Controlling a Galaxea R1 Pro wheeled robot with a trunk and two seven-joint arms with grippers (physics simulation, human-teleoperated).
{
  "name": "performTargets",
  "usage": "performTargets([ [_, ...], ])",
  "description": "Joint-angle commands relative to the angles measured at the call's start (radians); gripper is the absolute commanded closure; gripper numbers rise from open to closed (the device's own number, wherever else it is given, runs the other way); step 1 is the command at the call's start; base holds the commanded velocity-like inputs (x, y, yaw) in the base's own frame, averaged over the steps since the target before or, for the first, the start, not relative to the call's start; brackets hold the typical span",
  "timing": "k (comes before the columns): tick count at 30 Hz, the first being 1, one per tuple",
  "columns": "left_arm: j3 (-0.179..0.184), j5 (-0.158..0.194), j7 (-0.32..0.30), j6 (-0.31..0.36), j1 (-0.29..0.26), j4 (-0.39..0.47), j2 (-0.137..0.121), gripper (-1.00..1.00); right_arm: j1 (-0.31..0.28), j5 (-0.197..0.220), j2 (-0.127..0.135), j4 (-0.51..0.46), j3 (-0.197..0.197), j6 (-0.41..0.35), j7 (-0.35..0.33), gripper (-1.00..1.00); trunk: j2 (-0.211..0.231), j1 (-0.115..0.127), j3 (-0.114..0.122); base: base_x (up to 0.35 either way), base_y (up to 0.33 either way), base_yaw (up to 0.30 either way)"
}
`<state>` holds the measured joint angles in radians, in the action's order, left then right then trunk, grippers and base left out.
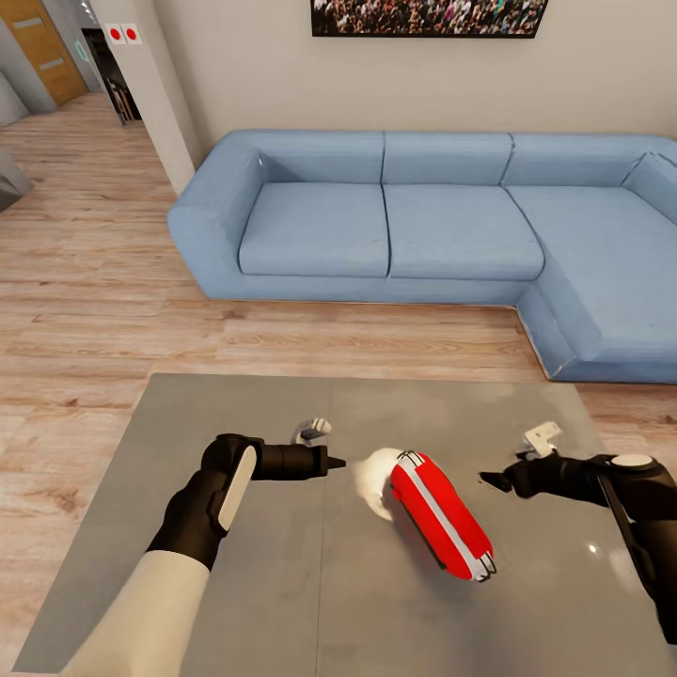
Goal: Turn on the radio receiver that's on the table in the living room.
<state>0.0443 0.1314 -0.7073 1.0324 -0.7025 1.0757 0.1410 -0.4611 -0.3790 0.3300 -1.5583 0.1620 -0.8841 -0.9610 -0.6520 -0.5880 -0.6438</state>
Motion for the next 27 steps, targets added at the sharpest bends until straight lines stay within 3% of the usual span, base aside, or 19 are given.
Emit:
performTargets([
  [1, 0.000, 0.000, 0.000, 0.000, 0.000, 0.000, 0.000, 1.00, 0.000, 0.001, 0.000, 0.000, 0.025, -0.010, 0.000, -1.00, 0.000, 0.000, 0.000, 0.000, 0.000, 0.000],
  [5, 0.000, 0.000, 0.000, 0.000, 0.000, -0.001, 0.000, 1.00, 0.001, 0.003, 0.000, 0.000, 0.079, -0.026, -0.001, -1.00, 0.000, 0.000, 0.000, 0.000, 0.000, 0.000],
  [8, 0.001, -0.001, 0.000, 0.000, 0.000, 0.002, 0.000, 1.00, 0.001, 0.002, 0.000, 0.000, 0.097, -0.029, -0.001, -1.00, 0.000, 0.000, 0.000, 0.000, 0.000, 0.000],
  [21, 0.007, -0.001, 0.000, 0.000, 0.000, 0.007, -0.001, 1.00, 0.001, -0.011, 0.000, 0.004, 0.104, -0.030, -0.001, -1.00, 0.000, 0.000, 0.000, 0.000, 0.000, 0.000],
  [25, 0.009, -0.001, -0.001, 0.000, 0.000, 0.010, -0.001, 1.00, 0.001, -0.047, -0.002, 0.006, 0.101, -0.030, -0.001, -1.00, 0.000, 0.000, 0.000, -0.002, 0.000, 0.000],
  [27, 0.010, -0.001, -0.001, 0.000, 0.000, 0.011, -0.001, 1.00, 0.001, -0.085, -0.007, 0.009, 0.100, -0.030, -0.001, -1.00, 0.000, 0.000, 0.000, -0.114, 0.000, 0.000],
])
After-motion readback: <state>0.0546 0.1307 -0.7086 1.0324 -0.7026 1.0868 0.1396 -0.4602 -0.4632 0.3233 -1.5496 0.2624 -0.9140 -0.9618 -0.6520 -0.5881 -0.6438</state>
